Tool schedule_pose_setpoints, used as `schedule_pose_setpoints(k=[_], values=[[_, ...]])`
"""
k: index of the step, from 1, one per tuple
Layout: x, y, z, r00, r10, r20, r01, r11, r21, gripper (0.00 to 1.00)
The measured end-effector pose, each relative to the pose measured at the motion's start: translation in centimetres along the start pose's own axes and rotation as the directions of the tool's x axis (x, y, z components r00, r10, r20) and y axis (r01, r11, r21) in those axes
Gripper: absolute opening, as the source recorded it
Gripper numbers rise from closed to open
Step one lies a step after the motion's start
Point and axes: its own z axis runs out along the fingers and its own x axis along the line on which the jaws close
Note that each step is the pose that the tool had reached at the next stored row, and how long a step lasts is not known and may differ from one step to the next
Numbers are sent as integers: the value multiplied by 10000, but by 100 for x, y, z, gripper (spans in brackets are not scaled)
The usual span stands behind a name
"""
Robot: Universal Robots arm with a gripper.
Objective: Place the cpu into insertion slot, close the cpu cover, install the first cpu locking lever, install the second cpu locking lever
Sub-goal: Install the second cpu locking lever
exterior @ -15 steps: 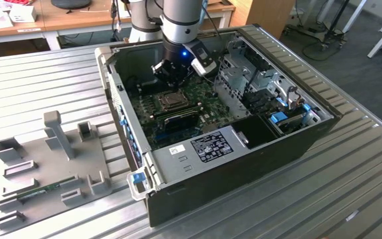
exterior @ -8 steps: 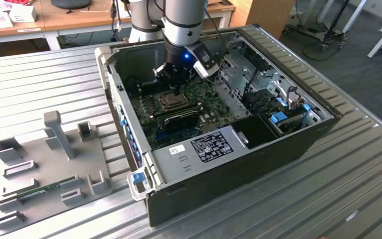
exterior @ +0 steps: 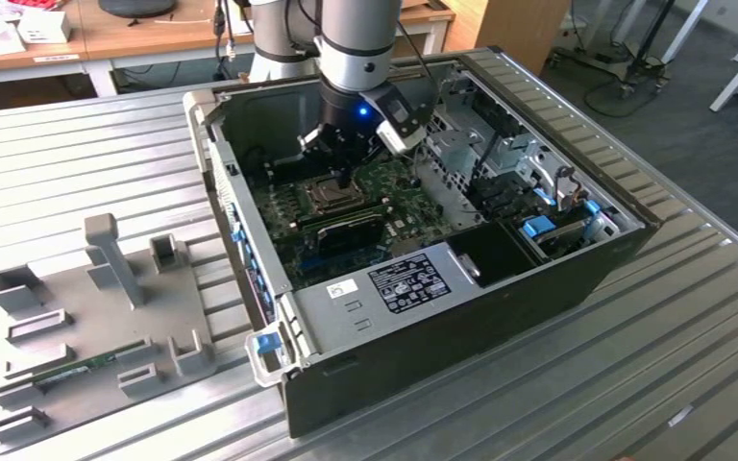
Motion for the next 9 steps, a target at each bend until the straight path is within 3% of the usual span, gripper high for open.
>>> schedule_pose_setpoints(k=[9], values=[[0,-20,-2,10000,-2,0,2,10000,1,10]])
